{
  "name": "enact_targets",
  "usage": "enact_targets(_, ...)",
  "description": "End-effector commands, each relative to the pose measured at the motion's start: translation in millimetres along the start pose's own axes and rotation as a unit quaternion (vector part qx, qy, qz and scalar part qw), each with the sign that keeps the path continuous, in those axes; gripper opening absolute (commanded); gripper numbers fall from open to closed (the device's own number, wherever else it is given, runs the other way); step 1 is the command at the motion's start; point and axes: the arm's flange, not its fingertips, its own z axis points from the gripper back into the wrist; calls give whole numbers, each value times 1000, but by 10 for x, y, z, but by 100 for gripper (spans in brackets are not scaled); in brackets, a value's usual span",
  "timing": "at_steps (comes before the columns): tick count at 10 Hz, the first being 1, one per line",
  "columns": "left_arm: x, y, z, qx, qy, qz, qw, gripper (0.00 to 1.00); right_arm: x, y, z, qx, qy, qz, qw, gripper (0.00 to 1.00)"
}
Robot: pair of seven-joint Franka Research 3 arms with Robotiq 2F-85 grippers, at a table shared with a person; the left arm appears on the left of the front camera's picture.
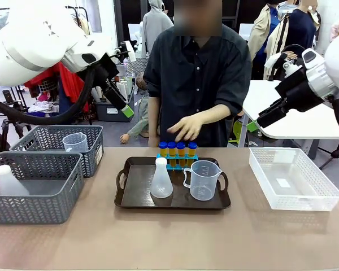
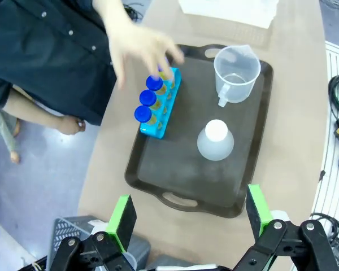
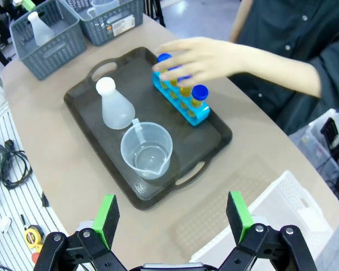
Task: Prepare the laboratory tools.
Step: Pick up one Small flask and place it on the Handle tray.
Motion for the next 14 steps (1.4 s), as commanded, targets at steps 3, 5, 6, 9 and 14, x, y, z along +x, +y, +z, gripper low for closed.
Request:
enact_targets(3, -6, 2, 10, 0, -1, 1, 1000, 100, 5, -11, 0, 11, -10, -3, 1000, 100)
enact_targets(5, -6, 2, 10, 0, -1, 1, 1000, 100, 5, -11, 0, 11, -10, -3, 1000, 100)
enact_targets(6, -6, 2, 10, 0, -1, 1, 1000, 100, 5, -11, 0, 11, -10, -3, 1000, 100)
enact_targets(9, -6, 2, 10, 0, -1, 1, 1000, 100, 5, -11, 0, 11, -10, -3, 1000, 100)
enact_targets(14, -6, 2, 10, 0, -1, 1, 1000, 100, 5, -11, 0, 11, -10, -3, 1000, 100)
